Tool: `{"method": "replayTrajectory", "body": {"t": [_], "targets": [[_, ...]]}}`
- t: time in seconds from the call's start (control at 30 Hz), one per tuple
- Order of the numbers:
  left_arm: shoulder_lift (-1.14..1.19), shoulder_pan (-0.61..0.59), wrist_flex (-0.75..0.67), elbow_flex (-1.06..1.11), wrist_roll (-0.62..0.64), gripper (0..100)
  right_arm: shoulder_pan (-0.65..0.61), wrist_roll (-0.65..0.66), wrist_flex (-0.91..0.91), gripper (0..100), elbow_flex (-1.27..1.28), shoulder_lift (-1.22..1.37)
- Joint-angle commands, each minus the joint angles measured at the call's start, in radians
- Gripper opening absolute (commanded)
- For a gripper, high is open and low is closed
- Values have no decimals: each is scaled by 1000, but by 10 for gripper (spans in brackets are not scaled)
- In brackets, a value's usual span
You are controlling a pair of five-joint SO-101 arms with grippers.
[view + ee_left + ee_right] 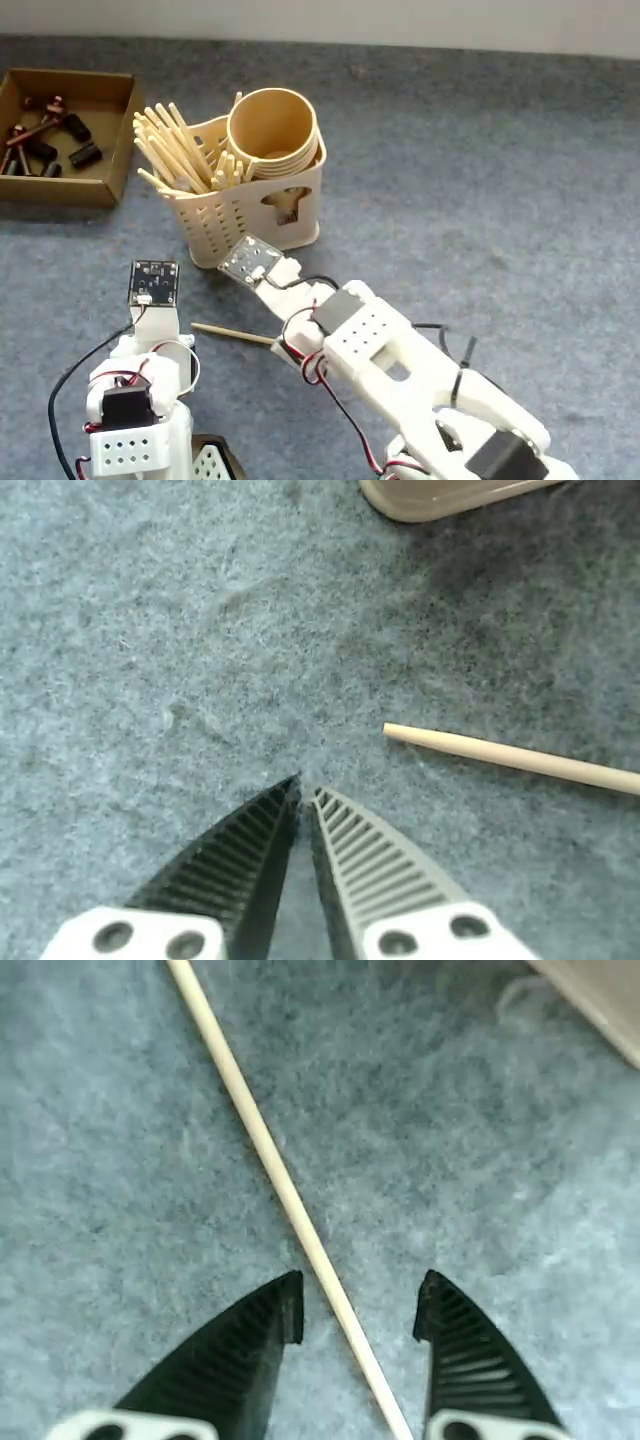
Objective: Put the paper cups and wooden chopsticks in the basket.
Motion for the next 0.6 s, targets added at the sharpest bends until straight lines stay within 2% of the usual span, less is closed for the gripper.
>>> {"method": "replayTrajectory", "body": {"t": [0.0,0.47,0.57], "targets": [[-4,15,3,19,-3,7,-8,-11,-42,188,-33,44],[-4,15,3,19,-3,7,4,-11,-119,187,-33,249],[-4,15,3,19,-3,7,18,-11,-125,128,-39,309]]}}
